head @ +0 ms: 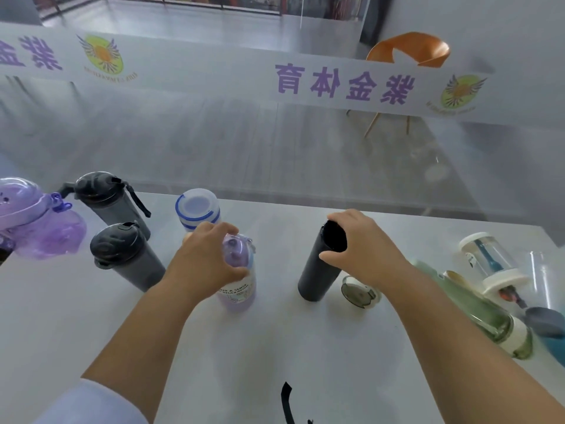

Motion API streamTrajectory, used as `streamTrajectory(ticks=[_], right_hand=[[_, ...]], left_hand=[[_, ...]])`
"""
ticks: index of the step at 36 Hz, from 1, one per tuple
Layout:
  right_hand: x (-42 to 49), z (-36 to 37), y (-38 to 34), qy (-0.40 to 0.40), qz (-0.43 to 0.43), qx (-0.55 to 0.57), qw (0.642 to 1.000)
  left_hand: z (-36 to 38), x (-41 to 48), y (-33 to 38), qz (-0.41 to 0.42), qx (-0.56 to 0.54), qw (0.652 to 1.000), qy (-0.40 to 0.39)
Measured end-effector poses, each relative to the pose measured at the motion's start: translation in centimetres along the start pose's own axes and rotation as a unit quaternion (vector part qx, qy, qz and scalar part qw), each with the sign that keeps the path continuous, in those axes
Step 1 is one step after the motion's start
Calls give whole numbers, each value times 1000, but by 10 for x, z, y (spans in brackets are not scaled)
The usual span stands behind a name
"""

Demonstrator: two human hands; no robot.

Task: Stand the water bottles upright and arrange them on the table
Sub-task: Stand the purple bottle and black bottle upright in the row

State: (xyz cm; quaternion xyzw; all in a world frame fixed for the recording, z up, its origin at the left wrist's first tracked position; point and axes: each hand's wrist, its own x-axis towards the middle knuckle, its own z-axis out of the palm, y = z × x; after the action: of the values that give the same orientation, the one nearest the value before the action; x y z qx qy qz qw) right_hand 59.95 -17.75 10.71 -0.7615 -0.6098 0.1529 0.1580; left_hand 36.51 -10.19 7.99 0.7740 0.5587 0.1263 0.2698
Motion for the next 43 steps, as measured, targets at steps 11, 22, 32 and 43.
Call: streamTrajectory(ticks=[11, 22, 32, 43], right_hand=[[-7, 23, 11, 31, -72, -6, 997], [-5, 1, 6, -28, -60, -17, 998], [-38, -31, 2, 98, -17, 12, 995], [-122, -13, 38, 41, 146, 23, 988]], left_hand=[[17, -15, -7, 25, -63, 995, 67], [1, -11, 3, 17, 3, 1000, 6], [-22, -36, 28, 124, -21, 988, 94], [23, -68, 26, 157, 72, 977, -122]])
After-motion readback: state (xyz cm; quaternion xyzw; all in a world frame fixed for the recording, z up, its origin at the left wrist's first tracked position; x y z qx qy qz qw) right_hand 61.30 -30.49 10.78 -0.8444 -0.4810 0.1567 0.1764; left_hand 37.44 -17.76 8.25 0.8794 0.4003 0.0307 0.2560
